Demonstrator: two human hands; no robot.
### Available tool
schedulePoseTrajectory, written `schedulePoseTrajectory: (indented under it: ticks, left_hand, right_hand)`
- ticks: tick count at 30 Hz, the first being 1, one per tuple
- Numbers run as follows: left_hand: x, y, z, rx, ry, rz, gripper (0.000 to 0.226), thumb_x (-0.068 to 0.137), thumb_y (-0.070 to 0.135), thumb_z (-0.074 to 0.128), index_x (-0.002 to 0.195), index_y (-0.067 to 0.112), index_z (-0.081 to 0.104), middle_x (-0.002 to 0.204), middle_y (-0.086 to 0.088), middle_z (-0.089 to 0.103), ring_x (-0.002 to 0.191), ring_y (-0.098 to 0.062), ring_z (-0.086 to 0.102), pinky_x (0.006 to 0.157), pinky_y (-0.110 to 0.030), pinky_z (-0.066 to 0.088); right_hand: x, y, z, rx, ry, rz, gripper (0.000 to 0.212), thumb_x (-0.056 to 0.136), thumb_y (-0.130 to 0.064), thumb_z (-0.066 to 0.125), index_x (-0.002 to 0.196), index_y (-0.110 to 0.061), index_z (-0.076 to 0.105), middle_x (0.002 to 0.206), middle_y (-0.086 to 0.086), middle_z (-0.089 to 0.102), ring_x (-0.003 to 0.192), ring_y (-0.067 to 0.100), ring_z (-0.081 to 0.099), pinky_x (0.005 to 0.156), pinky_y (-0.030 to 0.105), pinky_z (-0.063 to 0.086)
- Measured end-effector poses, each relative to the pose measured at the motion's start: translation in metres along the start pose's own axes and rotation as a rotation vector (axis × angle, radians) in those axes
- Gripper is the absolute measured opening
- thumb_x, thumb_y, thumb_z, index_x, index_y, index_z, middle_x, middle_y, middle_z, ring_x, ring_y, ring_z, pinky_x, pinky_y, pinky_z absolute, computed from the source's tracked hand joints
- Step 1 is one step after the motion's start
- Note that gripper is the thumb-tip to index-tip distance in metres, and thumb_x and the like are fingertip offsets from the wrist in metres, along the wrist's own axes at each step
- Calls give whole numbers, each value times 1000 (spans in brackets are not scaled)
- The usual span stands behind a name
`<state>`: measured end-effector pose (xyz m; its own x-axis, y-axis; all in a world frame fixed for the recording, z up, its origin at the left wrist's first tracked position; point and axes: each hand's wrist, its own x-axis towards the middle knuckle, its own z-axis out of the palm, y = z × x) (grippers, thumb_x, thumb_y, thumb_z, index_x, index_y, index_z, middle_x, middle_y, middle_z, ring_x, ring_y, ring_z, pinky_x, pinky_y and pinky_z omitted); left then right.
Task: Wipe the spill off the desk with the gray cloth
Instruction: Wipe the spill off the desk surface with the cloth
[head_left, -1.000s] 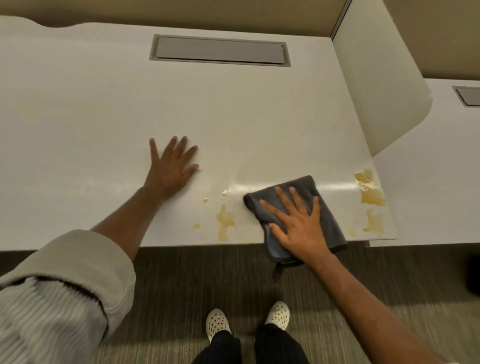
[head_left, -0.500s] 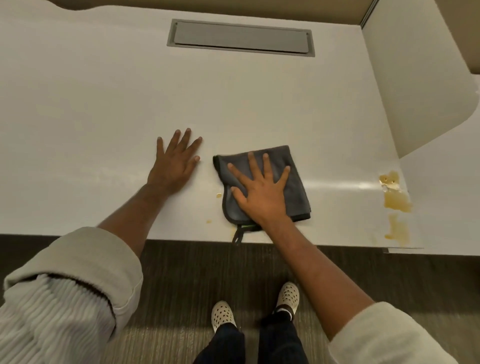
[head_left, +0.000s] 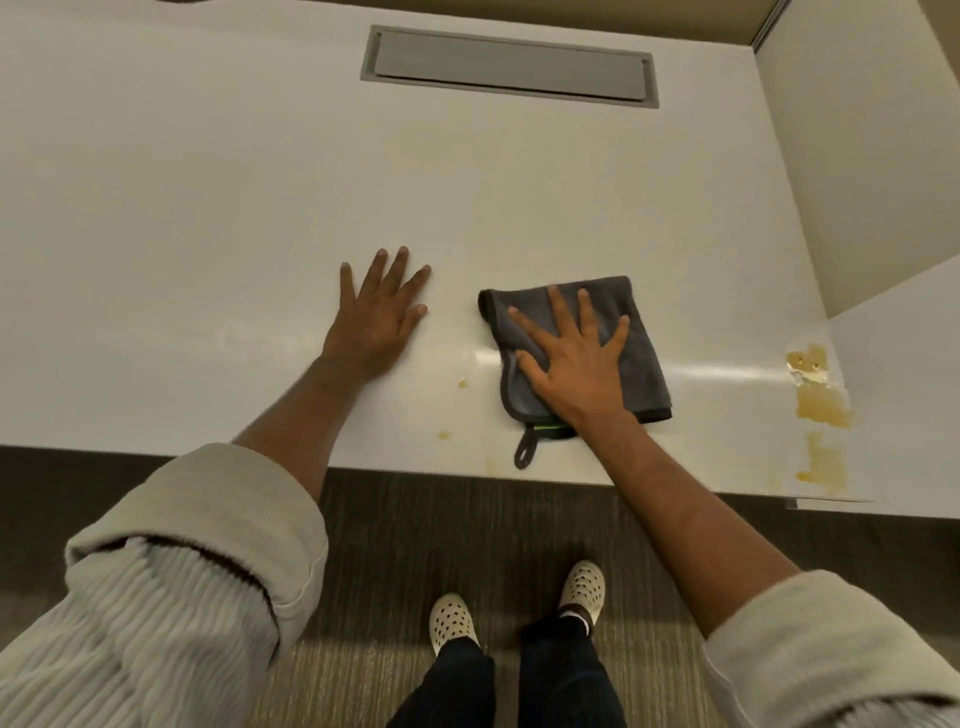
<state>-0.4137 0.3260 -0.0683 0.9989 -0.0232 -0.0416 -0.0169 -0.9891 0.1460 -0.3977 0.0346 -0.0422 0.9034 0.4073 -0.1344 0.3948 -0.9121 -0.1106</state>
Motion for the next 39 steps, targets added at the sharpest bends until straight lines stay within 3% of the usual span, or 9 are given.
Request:
schedulePoseTrajectory:
  ticks: [5, 10, 15, 19, 22, 25, 30, 34, 39]
  left_hand:
    - [-1, -2, -3, -44, 3, 18, 53, 109, 36, 27, 161, 29, 20, 171, -3, 9, 158, -27, 5, 123, -62, 1]
    - [-1, -1, -6, -98, -2, -2, 52, 109, 39, 28, 160, 32, 21, 171, 0, 8, 159, -23, 2, 124, -60, -3]
    - [-2, 2, -7, -95, 17, -10, 52, 109, 37, 29, 160, 30, 23, 171, 0, 10, 159, -24, 4, 124, -60, -1]
    - [-2, 2, -6, -100, 22, -2, 52, 109, 36, 28, 160, 30, 23, 171, -1, 10, 159, -24, 4, 124, -60, -1]
    - [-3, 1, -6, -95, 38, 4, 51, 109, 34, 30, 160, 28, 25, 171, -2, 13, 158, -26, 6, 123, -61, 0]
    - [-2, 1, -7, -90, 45, 10, 50, 109, 32, 31, 159, 27, 27, 170, -3, 15, 158, -27, 8, 123, -62, 2]
    - [-3, -1, -6, -88, 34, 7, 51, 109, 35, 27, 160, 30, 23, 171, -1, 11, 158, -25, 5, 124, -60, 0]
    - [-2, -2, -4, -95, 43, -2, 51, 109, 35, 28, 159, 30, 25, 171, -1, 12, 158, -25, 6, 124, -60, 0]
    - [-1, -2, -2, -89, 45, 13, 51, 108, 34, 31, 159, 28, 28, 170, -3, 16, 158, -27, 9, 123, -63, 2]
  right_hand:
    - [-25, -70, 19, -43, -29, -236, 62, 95, -63, 27, 155, -55, 12, 172, 0, 3, 157, 34, -4, 112, 79, -3]
    - [-73, -24, 19, -63, -61, -440, 62, 95, -60, 31, 154, -57, 13, 172, -5, 2, 158, 27, -2, 117, 73, -4]
    - [-52, 32, -1, -16, -47, -246, 59, 96, -54, 39, 153, -58, 22, 171, -10, 9, 158, 22, 3, 116, 73, 5]
    - [-5, -3, -1, 24, 6, -44, 60, 97, -60, 37, 154, -57, 17, 171, -4, 9, 158, 29, 1, 114, 77, -1]
    - [-1, -48, 8, 16, 7, -100, 61, 95, -64, 33, 154, -56, 18, 171, 0, 8, 157, 33, -1, 112, 79, -3]
    - [-32, -72, 18, -33, -9, -284, 61, 93, -62, 32, 153, -56, 21, 171, -1, 9, 157, 33, 0, 112, 79, -2]
    - [-69, -17, 15, -39, -48, -469, 63, 92, -56, 40, 152, -58, 23, 171, -8, 6, 158, 23, -1, 118, 72, -4]
    - [-49, 10, 1, 4, -33, -310, 58, 91, -53, 45, 147, -60, 34, 170, -11, 14, 158, 22, 5, 116, 74, 3]
    - [-17, -43, 6, -30, -35, -239, 58, 91, -65, 29, 149, -61, 26, 171, -4, 10, 157, 30, 0, 113, 77, -3]
